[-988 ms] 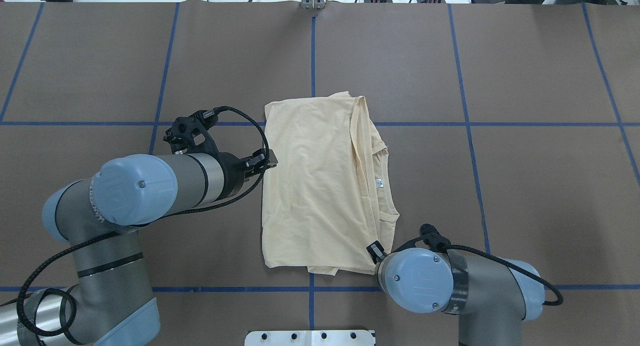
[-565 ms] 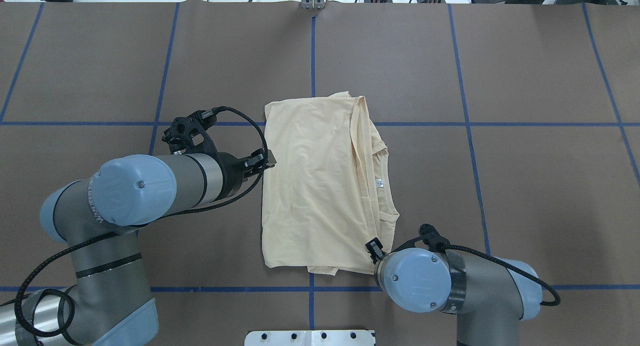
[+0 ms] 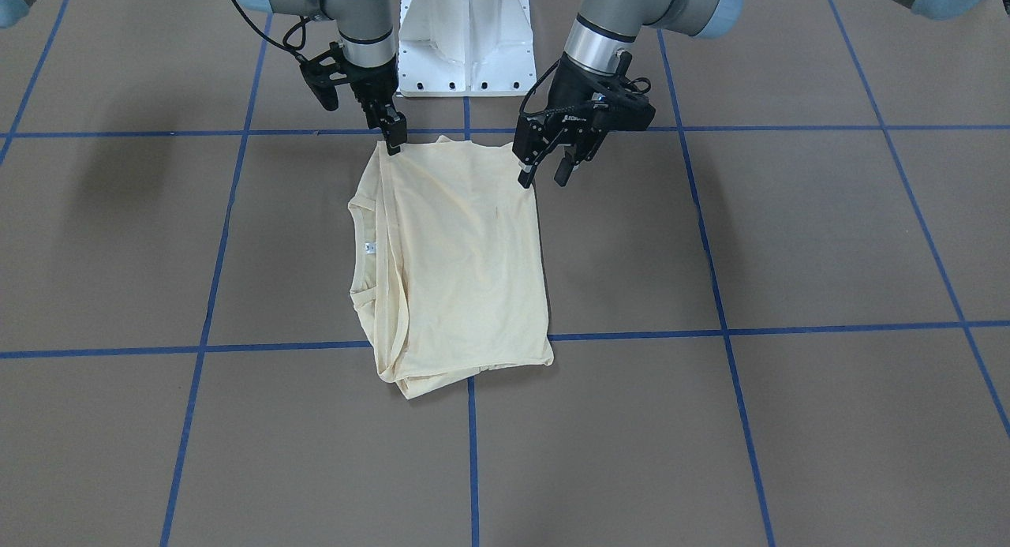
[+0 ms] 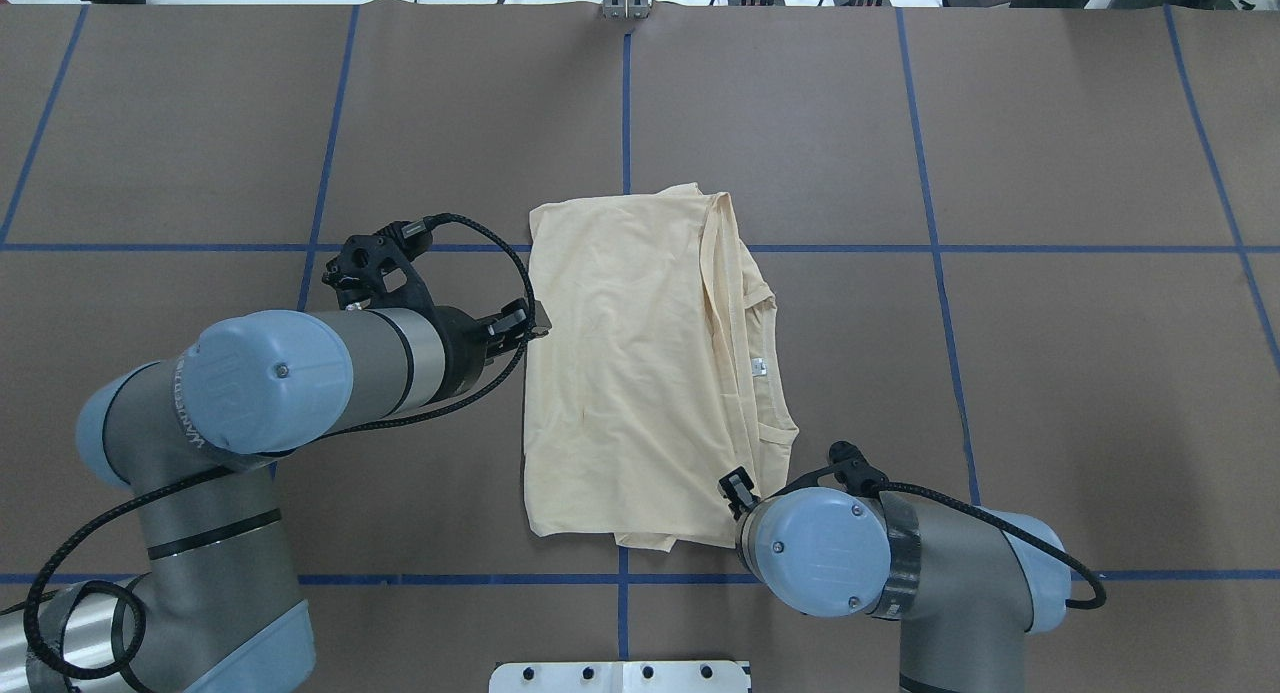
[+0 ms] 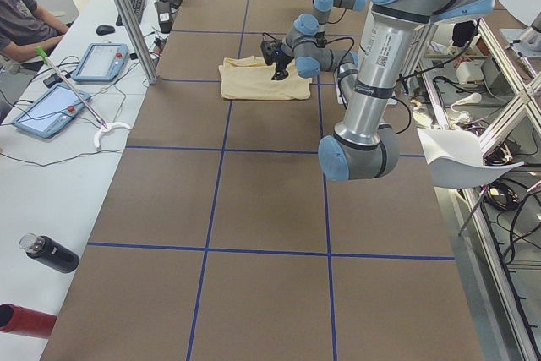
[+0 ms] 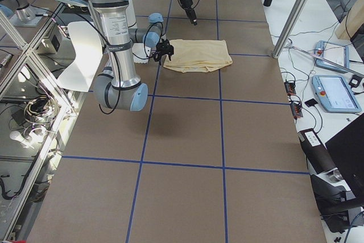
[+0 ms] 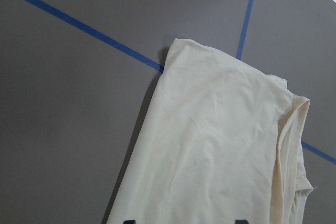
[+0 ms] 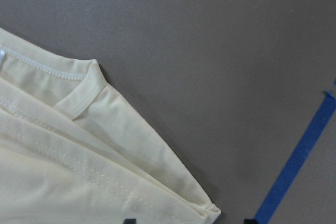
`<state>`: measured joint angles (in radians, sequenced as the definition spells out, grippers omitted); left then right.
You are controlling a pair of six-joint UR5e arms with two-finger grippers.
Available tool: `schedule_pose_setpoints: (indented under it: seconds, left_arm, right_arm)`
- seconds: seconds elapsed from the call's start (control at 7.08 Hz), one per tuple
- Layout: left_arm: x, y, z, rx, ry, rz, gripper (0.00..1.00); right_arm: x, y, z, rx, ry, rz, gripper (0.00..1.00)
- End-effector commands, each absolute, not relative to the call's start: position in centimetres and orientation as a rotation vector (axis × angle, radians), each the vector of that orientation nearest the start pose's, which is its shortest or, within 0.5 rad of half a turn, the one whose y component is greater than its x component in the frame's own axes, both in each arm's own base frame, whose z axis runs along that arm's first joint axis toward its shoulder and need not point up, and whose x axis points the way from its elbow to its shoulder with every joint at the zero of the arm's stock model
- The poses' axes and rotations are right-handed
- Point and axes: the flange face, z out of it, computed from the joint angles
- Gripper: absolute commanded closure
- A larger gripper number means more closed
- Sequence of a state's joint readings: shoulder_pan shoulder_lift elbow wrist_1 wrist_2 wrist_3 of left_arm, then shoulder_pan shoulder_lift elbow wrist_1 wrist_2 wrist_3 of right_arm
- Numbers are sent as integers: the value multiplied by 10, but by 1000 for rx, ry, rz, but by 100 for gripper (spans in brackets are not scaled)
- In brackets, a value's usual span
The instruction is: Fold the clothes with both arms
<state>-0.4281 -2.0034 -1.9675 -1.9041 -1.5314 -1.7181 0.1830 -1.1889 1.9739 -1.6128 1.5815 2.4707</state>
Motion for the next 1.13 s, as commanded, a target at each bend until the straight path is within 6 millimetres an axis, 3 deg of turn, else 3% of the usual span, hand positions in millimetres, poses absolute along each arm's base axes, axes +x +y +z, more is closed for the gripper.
schedule_pose_setpoints:
  seconds: [0.0, 0.28, 0.42, 0.99]
  left_arm:
    - [466, -362, 207, 199, 1162, -530, 30]
    - [466, -362, 206, 198, 1164, -529, 30]
    - [466, -362, 207, 198, 1162, -529, 30]
    - [467, -362, 203, 195, 1150, -529, 30]
  right_arm:
    - [-539, -242, 277, -307, -799, 1038, 29]
    - [-532, -246, 296, -264, -851, 1062, 31]
    - [-530, -243, 292, -273, -869, 1049, 32]
    - [-543, -226, 307, -266, -830, 1024, 30]
